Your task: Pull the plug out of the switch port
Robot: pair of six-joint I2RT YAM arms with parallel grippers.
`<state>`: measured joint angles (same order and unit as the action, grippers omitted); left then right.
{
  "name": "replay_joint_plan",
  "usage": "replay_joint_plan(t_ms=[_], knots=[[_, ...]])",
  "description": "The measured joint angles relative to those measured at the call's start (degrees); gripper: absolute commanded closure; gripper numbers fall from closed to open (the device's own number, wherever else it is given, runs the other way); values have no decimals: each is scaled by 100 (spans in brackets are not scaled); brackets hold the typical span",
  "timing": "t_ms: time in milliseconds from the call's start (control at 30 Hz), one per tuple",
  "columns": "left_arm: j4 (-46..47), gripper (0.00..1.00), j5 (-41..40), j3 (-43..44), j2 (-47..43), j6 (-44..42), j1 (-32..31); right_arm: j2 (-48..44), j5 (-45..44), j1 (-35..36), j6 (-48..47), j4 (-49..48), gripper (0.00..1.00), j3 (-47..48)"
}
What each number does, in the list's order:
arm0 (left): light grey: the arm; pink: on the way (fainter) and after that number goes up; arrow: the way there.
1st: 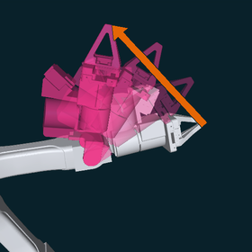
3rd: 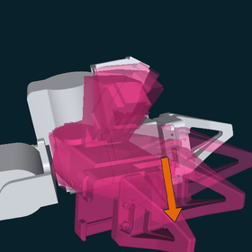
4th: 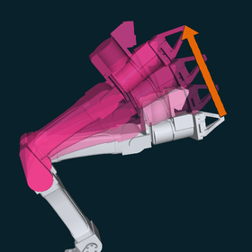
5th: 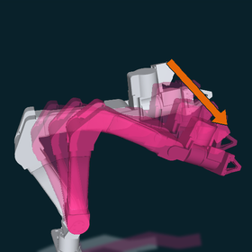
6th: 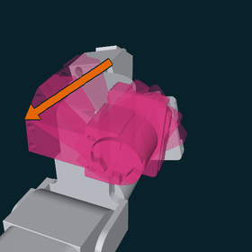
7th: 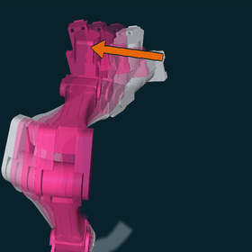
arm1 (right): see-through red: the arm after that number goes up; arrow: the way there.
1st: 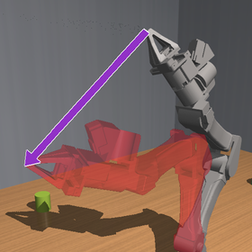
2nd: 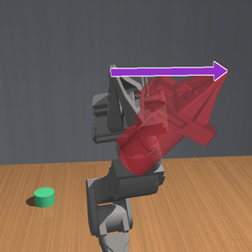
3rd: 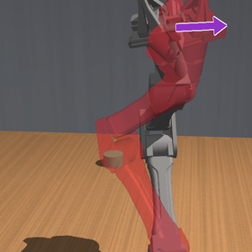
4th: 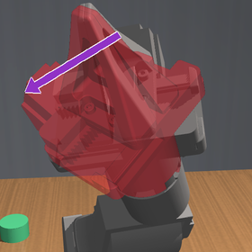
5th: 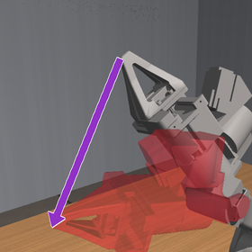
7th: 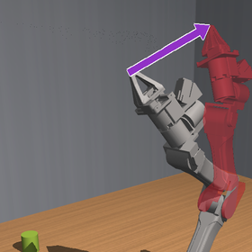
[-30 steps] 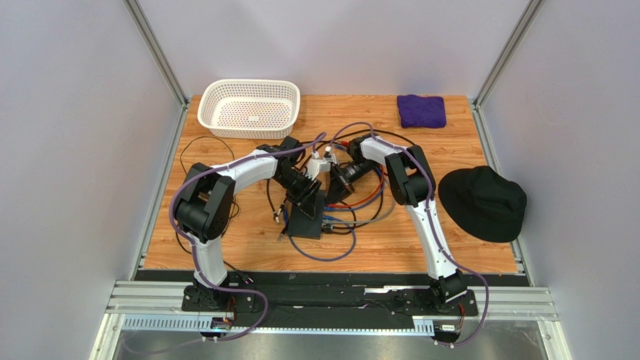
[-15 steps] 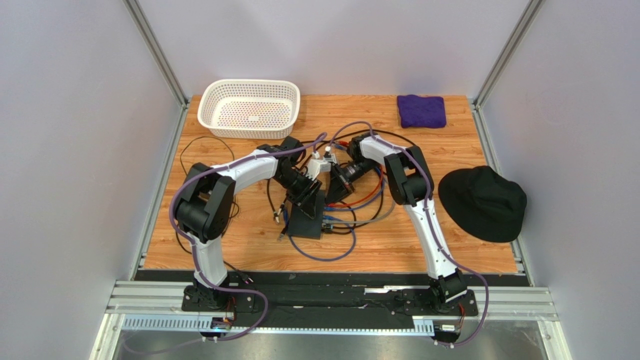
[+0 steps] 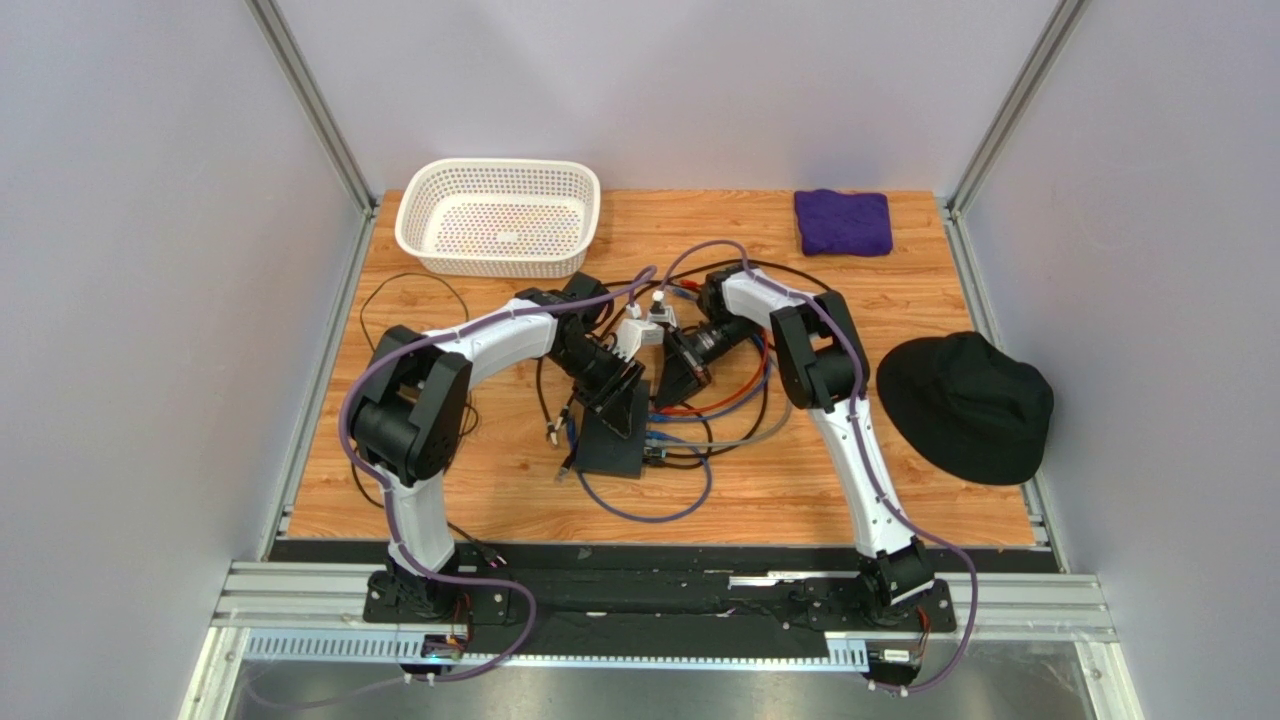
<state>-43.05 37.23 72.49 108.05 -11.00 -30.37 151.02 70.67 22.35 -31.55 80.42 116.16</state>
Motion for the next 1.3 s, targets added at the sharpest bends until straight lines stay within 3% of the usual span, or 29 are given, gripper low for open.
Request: replay_joint_plan(t_ms=[267,467,600,933,1000,1033,1067,1133,1167,1300], knots=[[-11,54,2,2,-7,-63,0,-490,-417,-402,-1344,-31,100,-98],[4,53,-37,-35,-79,-188,-33,-918,-647,-638,-1628,-118,100,699],[-17,52,-133,-33,-131,-304,-83,-1158,-848,-691,-1300,-243,100,1340],[-177,50,-809,-39,-409,-675,-175,-1547,-1838,-1379,210,-623,99,1392],[-175,50,-1043,-44,-466,-765,-166,-1547,-1987,-1554,402,-780,91,1335],[-177,50,-1095,-44,-472,-787,-162,-1547,-2052,-1609,485,-857,83,1279],[-203,50,-1178,-35,-476,-809,-149,-1547,-2157,-1650,584,-946,63,1178],[-308,50,-1279,28,-450,-807,-142,-1523,-2330,-1655,787,-1005,52,1067],[-350,49,-1296,61,-426,-802,-142,-1510,-2420,-1635,846,-1036,33,1040],[-367,47,-1386,55,-446,-798,-138,-1508,-2590,-1504,935,-1161,16,1150]])
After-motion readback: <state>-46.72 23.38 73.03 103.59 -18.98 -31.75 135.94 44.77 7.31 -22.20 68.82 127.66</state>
